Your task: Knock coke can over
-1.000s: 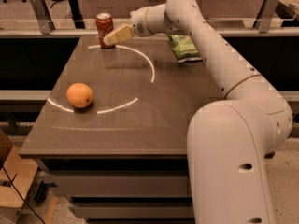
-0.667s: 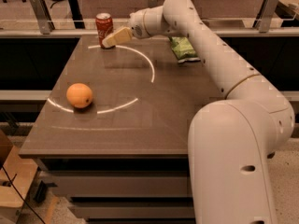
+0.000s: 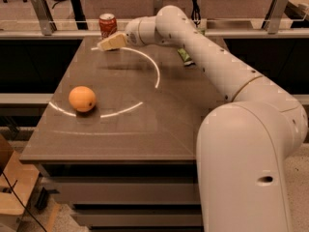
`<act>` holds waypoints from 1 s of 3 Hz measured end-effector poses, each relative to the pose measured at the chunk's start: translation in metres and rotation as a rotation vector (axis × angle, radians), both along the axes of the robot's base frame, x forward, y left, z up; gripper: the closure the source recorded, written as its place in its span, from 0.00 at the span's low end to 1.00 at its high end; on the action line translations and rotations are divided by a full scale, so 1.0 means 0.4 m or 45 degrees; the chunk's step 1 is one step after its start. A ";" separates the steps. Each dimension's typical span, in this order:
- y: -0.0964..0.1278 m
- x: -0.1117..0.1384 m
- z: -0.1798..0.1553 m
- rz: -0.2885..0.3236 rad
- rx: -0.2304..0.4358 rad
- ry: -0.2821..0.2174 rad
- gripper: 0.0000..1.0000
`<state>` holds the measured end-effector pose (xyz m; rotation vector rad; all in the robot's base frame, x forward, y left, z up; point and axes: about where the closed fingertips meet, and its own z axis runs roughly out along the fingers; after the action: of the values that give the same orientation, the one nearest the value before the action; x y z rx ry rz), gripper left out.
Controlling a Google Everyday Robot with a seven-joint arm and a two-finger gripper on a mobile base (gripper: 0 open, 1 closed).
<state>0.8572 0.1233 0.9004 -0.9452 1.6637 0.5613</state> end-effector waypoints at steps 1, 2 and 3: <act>0.040 0.021 -0.023 -0.016 0.087 0.040 0.00; 0.060 0.052 -0.034 -0.031 0.166 0.068 0.00; 0.071 0.079 -0.037 -0.039 0.198 0.075 0.00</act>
Offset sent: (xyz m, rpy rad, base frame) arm 0.0381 0.0258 -0.0145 0.2054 0.0731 -0.0473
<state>0.8888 0.1516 0.8857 -0.7953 1.6583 0.6931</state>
